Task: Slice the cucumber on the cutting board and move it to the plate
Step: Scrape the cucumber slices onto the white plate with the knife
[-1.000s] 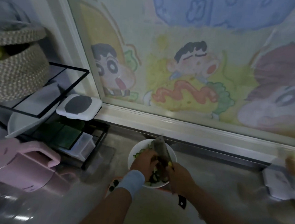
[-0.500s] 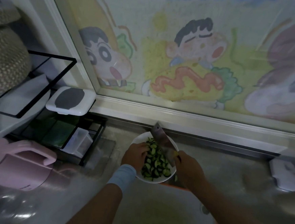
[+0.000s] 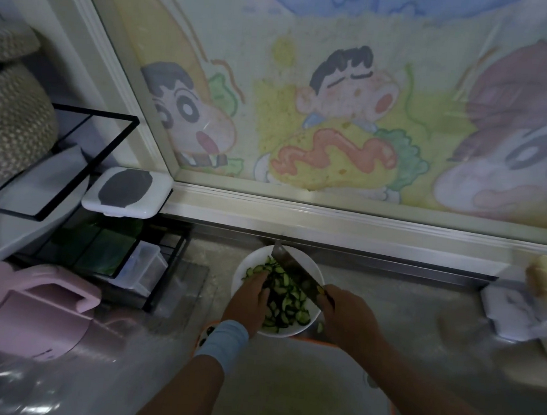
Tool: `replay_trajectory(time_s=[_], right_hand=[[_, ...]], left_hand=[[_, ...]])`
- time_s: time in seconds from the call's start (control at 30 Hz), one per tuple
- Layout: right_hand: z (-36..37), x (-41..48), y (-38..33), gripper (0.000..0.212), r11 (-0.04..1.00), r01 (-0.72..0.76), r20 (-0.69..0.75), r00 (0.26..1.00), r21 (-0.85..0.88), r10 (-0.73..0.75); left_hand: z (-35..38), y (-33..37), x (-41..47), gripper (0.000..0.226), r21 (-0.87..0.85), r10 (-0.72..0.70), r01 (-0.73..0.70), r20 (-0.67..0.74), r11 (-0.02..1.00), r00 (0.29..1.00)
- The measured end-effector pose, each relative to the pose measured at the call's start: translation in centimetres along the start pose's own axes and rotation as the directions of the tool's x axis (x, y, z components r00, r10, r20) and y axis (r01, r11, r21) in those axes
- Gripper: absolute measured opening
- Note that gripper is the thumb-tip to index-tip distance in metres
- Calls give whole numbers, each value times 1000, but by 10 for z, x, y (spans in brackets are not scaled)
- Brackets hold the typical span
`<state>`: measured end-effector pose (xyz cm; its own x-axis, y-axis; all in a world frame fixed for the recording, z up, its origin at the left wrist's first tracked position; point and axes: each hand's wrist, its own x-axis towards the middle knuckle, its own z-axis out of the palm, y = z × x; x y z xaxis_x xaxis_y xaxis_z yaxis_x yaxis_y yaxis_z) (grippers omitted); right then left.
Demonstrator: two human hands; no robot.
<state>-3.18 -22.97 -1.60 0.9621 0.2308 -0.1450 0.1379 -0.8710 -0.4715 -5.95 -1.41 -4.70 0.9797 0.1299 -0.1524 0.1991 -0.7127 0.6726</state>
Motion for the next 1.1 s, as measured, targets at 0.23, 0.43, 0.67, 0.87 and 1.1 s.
replay_trajectory(time_s=[0.23,0.43,0.67,0.87,1.1], right_hand=[[-6,-30,-9,35,993,115,-8,993,-11,-115],[-1,-88,-5,36,985,174,39,984,-15,-174],[22,-145,18,34,975,222,178,961,-30,-213],[47,-171,30,36,970,237,220,951,-58,-219],[59,-174,24,48,971,202,168,969,-129,-180]], left_hand=[[-39,9,-26,23,-20,7,-16,-358,1000,934],[-37,22,-72,19,121,130,-88,-401,989,907],[0,19,-127,20,228,170,-141,-112,963,979],[19,6,-149,23,341,3,-96,265,935,964],[15,-11,-155,32,271,94,-102,44,957,995]])
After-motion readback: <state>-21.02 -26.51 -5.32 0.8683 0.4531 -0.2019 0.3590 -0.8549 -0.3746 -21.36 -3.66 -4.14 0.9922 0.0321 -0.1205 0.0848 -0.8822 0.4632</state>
